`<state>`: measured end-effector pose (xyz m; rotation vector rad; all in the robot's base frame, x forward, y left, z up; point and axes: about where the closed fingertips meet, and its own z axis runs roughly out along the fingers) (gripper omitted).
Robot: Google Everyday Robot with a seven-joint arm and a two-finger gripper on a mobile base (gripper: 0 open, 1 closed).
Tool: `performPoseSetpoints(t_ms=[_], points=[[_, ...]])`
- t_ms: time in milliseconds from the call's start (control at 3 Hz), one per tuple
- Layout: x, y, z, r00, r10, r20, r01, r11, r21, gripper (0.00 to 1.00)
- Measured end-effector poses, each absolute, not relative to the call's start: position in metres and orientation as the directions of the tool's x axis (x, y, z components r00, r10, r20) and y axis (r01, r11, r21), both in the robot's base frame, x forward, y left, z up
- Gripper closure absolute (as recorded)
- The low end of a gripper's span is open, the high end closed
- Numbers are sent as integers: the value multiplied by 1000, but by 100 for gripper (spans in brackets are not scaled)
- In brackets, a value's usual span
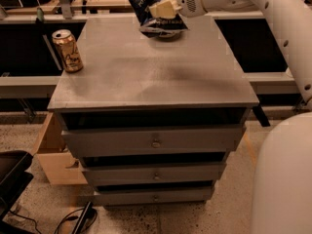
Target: Move blue chip bag near orange can
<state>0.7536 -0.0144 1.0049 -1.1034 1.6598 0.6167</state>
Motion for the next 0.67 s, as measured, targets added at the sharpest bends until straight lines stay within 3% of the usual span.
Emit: performPoseSetpoints(t_ms=[667], points=[[740, 17, 992, -62, -435, -898, -900, 413, -138, 100]])
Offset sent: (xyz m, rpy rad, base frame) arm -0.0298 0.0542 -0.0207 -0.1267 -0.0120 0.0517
